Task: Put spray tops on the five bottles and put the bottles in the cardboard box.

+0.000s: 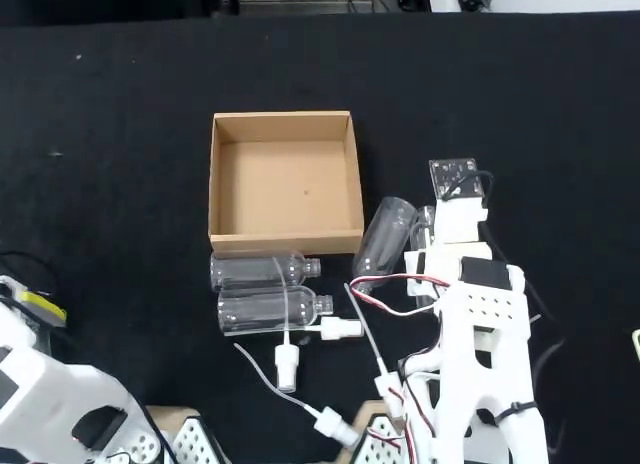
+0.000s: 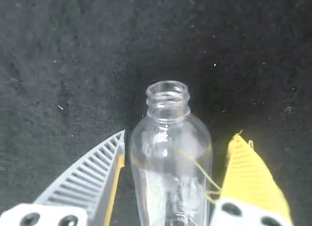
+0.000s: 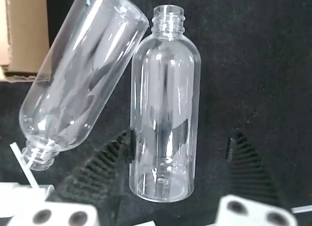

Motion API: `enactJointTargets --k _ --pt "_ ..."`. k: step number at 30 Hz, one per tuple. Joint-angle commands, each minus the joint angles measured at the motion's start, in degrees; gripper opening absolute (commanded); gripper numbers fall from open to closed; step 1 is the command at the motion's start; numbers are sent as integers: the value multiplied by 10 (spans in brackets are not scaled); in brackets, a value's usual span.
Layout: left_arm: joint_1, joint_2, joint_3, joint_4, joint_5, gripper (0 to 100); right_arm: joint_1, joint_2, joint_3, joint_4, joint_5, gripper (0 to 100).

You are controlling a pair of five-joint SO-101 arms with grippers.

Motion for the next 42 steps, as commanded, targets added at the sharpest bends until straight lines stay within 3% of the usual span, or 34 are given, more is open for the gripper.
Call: enactJointTargets --k 1,8,12,16,20,24,27,32,37,42 --pt "0 -10 8 2 -7 303 -5 -20 -2 -13 -1 279" --pt "-4 -11 25 2 -37 180 -5 -20 -2 -13 -1 279" --pt "1 -11 29 2 -32 17 -5 -20 -4 -12 -1 279" --pt "16 -28 25 8 -13 27 -5 -20 -19 -1 -2 279" --pt "24 -105 27 28 18 30 -2 -20 -109 91 2 279" --pt "86 -195 66 55 78 30 -17 -20 -203 181 75 238" --pt "143 -243 97 35 168 30 -47 -18 -239 243 160 180" --pt "230 -275 136 -4 306 30 -136 -20 -195 292 237 125" --pt "276 -283 172 -38 375 30 -187 -20 -123 280 324 64" --pt "276 -283 211 -70 404 30 -276 -20 -72 242 287 118"
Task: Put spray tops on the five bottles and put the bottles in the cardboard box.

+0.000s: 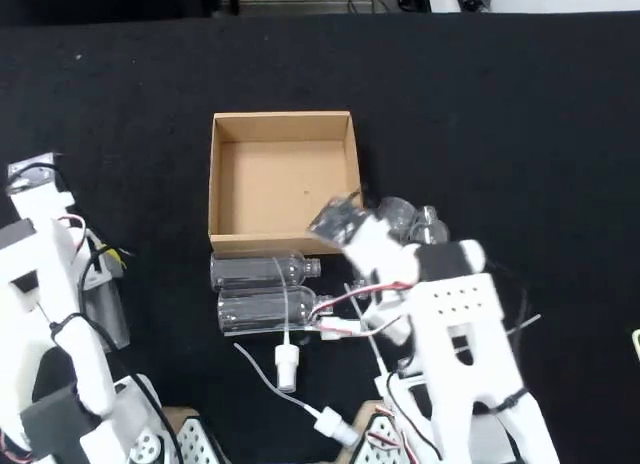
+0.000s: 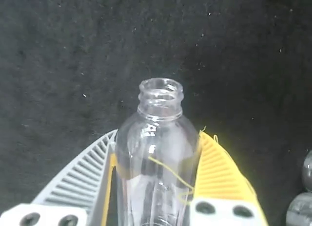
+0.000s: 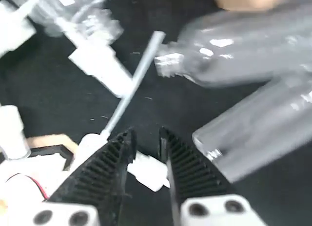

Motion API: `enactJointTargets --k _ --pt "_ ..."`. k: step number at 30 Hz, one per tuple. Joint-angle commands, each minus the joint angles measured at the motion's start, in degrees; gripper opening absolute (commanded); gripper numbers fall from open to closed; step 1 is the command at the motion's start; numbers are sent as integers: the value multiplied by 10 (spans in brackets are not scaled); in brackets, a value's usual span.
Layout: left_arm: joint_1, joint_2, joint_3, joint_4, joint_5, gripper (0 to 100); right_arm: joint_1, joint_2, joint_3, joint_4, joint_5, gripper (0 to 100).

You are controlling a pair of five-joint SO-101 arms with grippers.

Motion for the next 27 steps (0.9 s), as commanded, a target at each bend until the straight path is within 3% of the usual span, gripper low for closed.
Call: enactJointTargets --k 1,5,11,27 --pt "10 -25 19 -32 24 30 -67 -20 22 -33 -25 143" --pt "10 -25 33 -43 25 30 -126 -20 52 -72 -9 214" --pt "9 -25 33 -41 25 30 -199 -17 59 -78 30 215" --pt "10 -25 33 -40 25 30 -207 -16 225 -278 56 201"
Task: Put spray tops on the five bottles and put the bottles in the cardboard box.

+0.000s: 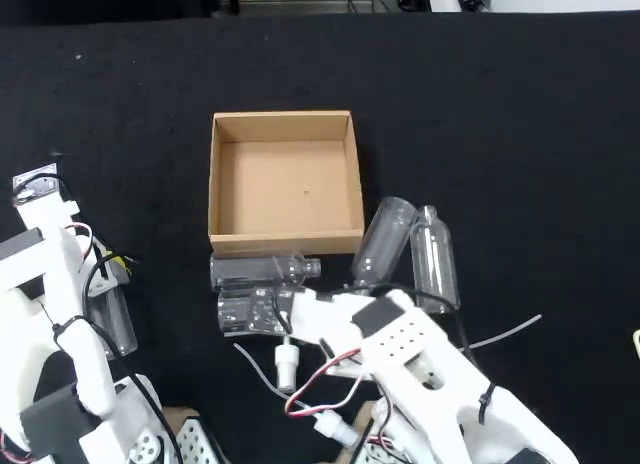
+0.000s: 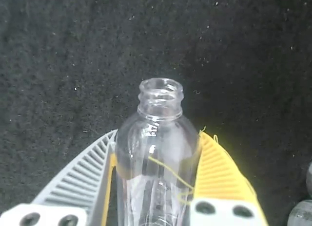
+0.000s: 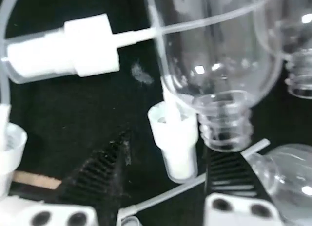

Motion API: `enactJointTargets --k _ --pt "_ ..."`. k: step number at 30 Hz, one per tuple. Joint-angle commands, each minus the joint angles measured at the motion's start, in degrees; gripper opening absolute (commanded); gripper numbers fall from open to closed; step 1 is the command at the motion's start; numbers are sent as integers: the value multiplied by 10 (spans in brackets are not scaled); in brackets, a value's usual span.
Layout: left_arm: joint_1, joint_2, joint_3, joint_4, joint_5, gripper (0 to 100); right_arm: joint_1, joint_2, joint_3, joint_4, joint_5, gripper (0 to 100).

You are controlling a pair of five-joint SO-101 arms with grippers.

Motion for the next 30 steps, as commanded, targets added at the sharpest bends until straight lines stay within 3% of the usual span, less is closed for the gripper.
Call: enactJointTargets --k 1,4,7,13,16,20,24,30 --pt "7 -25 -7 -4 8 30 -4 -19 12 -25 4 172" --pt "7 -25 -7 -4 8 30 -3 -20 7 -25 0 9" --pt "7 -25 -7 -4 8 30 7 -21 -34 29 -25 21" --pt "7 -25 -8 -4 8 30 23 -32 -237 258 -63 10" --pt "7 -25 -8 -4 5 30 64 -44 -327 348 -62 11" --pt "7 -25 -7 -7 5 30 182 -55 -415 425 6 11" --pt "8 -25 -7 -7 6 30 363 -55 -468 434 75 11" --pt "8 -25 -7 -7 8 30 672 -25 -436 236 84 11"
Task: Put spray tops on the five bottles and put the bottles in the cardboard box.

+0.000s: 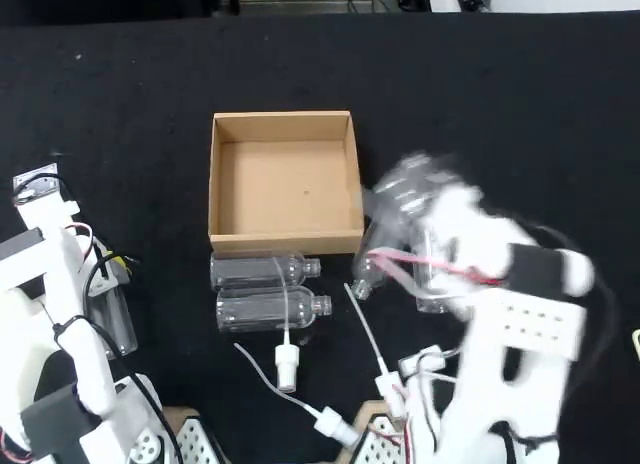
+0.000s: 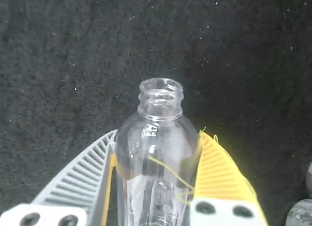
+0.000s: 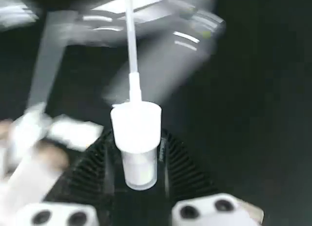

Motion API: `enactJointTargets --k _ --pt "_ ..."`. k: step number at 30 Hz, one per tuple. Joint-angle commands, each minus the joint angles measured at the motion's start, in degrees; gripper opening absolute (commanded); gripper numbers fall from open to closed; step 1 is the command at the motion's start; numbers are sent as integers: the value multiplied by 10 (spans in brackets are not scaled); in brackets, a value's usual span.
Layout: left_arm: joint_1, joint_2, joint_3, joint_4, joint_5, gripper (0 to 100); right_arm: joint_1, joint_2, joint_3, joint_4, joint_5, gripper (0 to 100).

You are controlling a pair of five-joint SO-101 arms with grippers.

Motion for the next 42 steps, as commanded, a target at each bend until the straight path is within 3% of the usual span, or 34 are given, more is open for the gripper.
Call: enactJointTargets --k 1,5,9,16,20,28,34,37,40,42 --pt "8 -25 -7 -7 8 30 185 36 14 -131 7 11" --pt "23 -25 -6 -4 9 30 264 123 60 -240 7 11" --pt "53 -25 7 -7 9 30 293 221 65 -329 -27 11" --pt "60 -25 8 -7 9 30 265 385 4 -361 -222 11" --pt "58 -25 9 -7 9 30 233 449 -23 -365 -266 11" --pt "60 -25 9 -8 9 30 229 480 -47 -354 -271 31" --pt "60 -25 9 -8 9 30 220 482 -69 -305 -279 276" --pt "60 -25 9 -8 9 30 204 480 -95 -270 -277 289" --pt "58 -25 9 -8 9 30 206 480 -166 -200 -229 289" --pt "57 -25 9 -8 9 30 214 485 -220 -166 -156 289"
